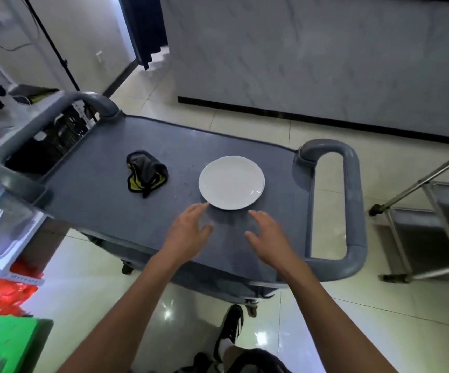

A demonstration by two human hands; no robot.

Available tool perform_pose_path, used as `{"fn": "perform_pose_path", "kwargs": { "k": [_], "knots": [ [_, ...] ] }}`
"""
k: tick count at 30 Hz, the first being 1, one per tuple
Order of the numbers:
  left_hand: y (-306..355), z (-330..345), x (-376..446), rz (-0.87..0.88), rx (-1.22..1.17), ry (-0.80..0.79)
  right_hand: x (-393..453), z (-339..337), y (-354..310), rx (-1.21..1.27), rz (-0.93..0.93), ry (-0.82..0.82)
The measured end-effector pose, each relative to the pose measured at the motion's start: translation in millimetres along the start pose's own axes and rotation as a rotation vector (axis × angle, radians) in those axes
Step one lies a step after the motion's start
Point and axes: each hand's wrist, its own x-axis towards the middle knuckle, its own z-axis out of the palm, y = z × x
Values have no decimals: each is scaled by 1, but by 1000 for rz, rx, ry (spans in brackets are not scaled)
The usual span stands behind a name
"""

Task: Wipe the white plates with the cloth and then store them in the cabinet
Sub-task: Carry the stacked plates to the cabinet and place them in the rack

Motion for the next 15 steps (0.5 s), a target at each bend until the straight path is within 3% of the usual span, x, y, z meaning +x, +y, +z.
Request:
{"fn": "perform_pose_path", "kwargs": {
  "k": [15],
  "knots": [
    [1,-1,138,-236,-223,-37,115,-21,15,214,195,57]
  ]
}}
